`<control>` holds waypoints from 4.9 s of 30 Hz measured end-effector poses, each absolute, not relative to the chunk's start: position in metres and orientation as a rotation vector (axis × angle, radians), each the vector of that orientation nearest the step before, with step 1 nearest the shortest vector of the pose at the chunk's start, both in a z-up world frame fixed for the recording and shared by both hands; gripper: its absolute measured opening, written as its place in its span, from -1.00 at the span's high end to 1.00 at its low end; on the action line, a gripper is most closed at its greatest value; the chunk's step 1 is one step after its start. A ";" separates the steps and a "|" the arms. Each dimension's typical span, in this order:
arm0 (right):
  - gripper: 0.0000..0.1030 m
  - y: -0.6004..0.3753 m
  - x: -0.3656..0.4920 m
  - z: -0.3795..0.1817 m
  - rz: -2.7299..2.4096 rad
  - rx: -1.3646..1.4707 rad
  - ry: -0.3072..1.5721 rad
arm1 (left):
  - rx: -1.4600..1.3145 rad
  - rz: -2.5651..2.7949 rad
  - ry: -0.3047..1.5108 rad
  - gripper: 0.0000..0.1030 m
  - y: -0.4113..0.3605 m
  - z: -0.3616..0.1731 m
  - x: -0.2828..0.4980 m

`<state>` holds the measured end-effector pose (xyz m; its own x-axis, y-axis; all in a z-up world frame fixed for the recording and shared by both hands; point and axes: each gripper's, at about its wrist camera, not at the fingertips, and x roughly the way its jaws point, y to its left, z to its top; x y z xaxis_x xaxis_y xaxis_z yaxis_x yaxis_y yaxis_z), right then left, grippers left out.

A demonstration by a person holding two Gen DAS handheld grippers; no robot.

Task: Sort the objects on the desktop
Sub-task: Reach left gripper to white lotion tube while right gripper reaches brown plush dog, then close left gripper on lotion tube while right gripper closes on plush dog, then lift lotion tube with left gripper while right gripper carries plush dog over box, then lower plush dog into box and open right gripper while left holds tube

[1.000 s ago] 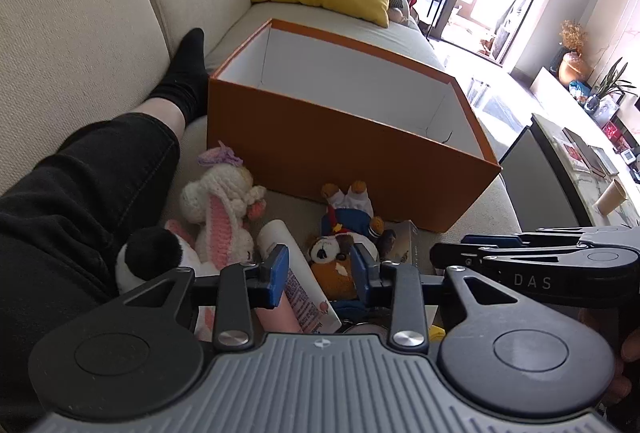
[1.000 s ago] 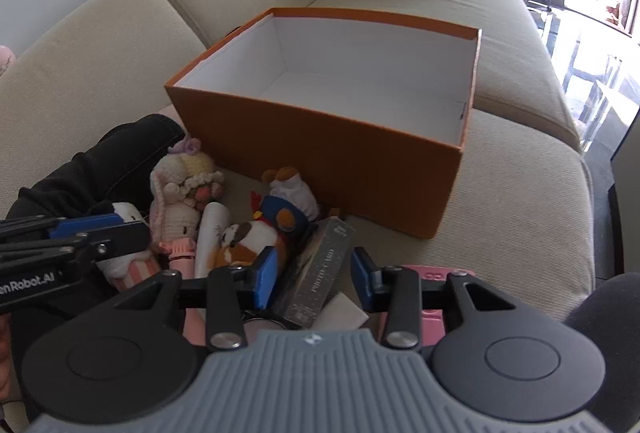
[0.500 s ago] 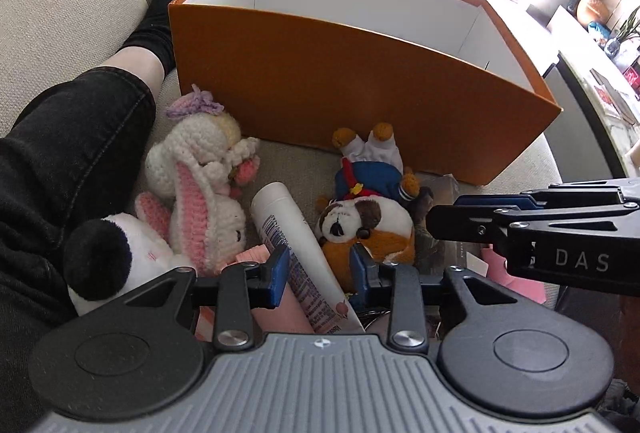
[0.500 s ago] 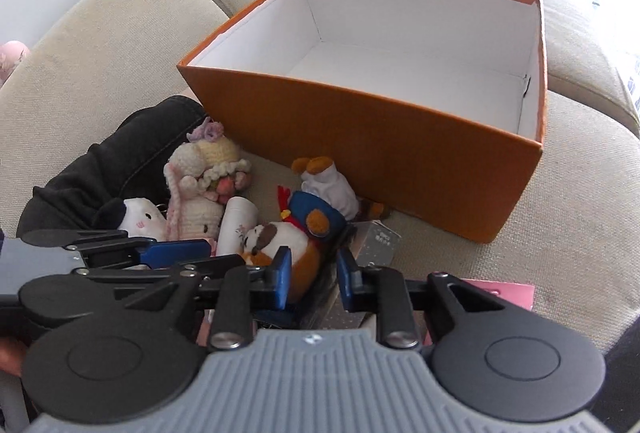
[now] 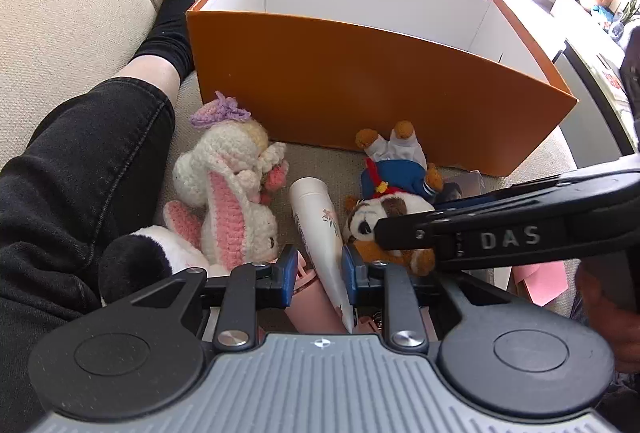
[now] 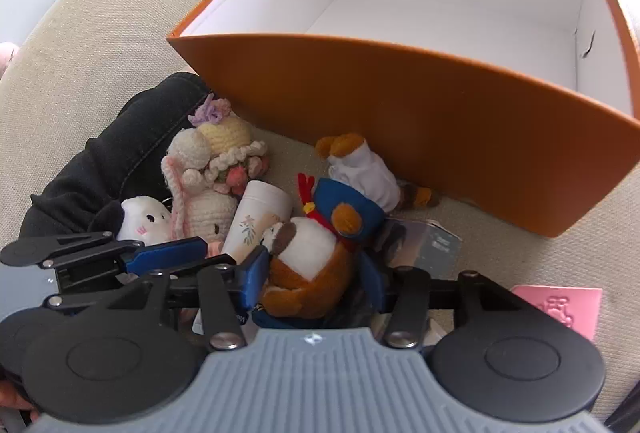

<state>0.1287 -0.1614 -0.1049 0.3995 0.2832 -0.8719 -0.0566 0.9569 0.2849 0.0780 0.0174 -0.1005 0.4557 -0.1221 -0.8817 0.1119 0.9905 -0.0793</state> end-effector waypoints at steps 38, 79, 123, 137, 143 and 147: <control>0.11 -0.175 0.128 -0.090 0.302 0.268 1.110 | -0.052 -0.184 1.064 0.42 0.009 -0.110 0.095; 0.13 -0.199 0.271 -0.062 0.261 0.248 0.981 | 0.042 -0.262 0.923 0.47 0.017 -0.044 0.238; -0.02 -0.197 0.256 -0.056 -0.041 -0.121 1.486 | -0.143 -0.462 1.099 0.49 -0.038 -0.088 0.231; -0.02 -0.175 0.282 -0.074 0.349 -0.632 1.333 | -0.131 -0.364 1.093 0.49 -0.021 -0.085 0.234; 0.07 -0.182 0.288 -0.090 0.351 -0.595 1.428 | -0.128 -0.388 1.116 0.49 -0.025 -0.093 0.234; 0.15 -0.184 0.294 -0.100 0.357 -0.549 1.502 | -0.138 -0.406 1.111 0.49 -0.025 -0.091 0.236</control>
<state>0.2942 -0.1840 -0.1001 0.0521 -0.1106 -0.9925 -0.5448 0.8298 -0.1211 0.2360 -0.0248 -0.0914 0.3793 -0.3848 -0.8415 0.2491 0.9183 -0.3077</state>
